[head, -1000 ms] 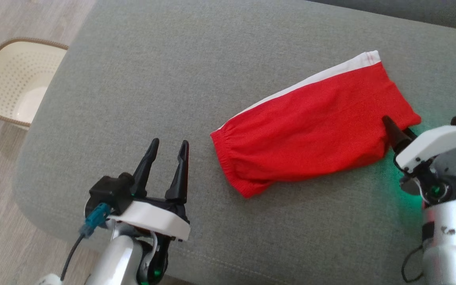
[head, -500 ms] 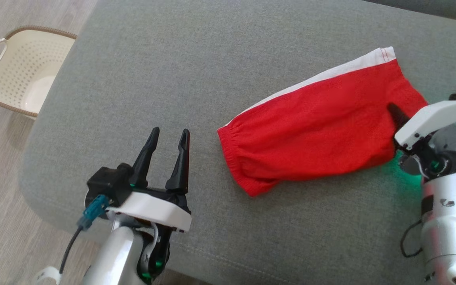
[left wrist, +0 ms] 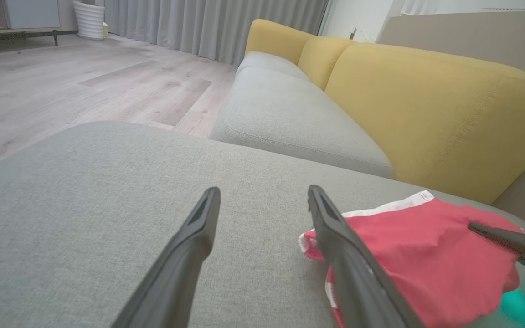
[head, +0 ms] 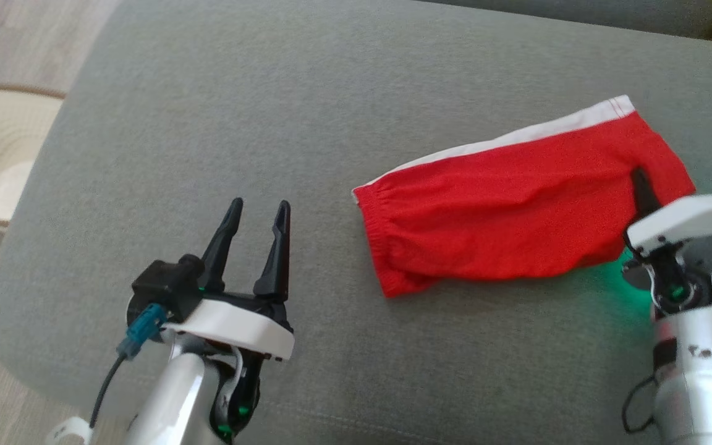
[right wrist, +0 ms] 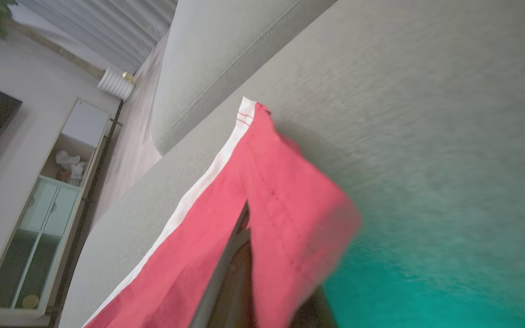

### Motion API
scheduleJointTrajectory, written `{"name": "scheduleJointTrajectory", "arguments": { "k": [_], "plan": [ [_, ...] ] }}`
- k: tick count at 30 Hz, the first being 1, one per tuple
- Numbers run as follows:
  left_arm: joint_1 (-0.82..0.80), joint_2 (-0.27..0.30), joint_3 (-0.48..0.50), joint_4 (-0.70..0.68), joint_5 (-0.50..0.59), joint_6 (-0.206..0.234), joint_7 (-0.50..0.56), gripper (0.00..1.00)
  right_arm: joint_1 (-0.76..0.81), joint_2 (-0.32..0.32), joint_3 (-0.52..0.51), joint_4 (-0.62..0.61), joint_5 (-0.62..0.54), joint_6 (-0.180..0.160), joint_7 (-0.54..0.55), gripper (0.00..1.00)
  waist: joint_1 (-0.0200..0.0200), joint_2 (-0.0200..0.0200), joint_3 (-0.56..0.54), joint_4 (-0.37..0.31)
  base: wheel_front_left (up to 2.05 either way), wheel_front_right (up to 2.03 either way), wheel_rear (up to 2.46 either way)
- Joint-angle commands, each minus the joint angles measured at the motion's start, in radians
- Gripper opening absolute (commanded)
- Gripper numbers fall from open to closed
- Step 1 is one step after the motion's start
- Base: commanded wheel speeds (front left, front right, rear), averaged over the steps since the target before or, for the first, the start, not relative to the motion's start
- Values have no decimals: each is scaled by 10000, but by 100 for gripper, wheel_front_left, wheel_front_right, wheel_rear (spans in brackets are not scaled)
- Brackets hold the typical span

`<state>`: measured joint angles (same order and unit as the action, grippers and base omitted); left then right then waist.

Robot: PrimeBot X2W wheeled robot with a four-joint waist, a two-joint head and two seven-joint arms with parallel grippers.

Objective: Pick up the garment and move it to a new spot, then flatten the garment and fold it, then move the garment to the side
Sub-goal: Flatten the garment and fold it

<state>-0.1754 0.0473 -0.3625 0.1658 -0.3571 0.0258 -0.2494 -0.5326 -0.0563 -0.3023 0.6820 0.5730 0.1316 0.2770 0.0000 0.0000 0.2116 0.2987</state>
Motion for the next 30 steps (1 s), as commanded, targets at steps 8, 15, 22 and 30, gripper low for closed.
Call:
{"name": "scheduleJointTrajectory", "arguments": {
  "k": [8,15,22,30],
  "plan": [
    [-50,30,594,-197,312,-106,-124,100,999,60,-267,-607,969,-9,-1663,0,0,0,-520,-937,0,0,0],
    [123,30,655,-199,395,-150,-124,100,1606,60,330,-89,1614,-9,-2474,0,0,0,-736,-1356,0,0,0],
    [173,30,619,-126,458,-187,-124,100,1144,60,834,325,1582,-9,-3207,0,0,0,-894,-1365,0,0,0],
    [329,30,659,-44,445,-171,-124,100,925,60,2279,-377,2394,-9,-3747,0,0,0,-1292,-1064,0,0,0]
  ]
}}
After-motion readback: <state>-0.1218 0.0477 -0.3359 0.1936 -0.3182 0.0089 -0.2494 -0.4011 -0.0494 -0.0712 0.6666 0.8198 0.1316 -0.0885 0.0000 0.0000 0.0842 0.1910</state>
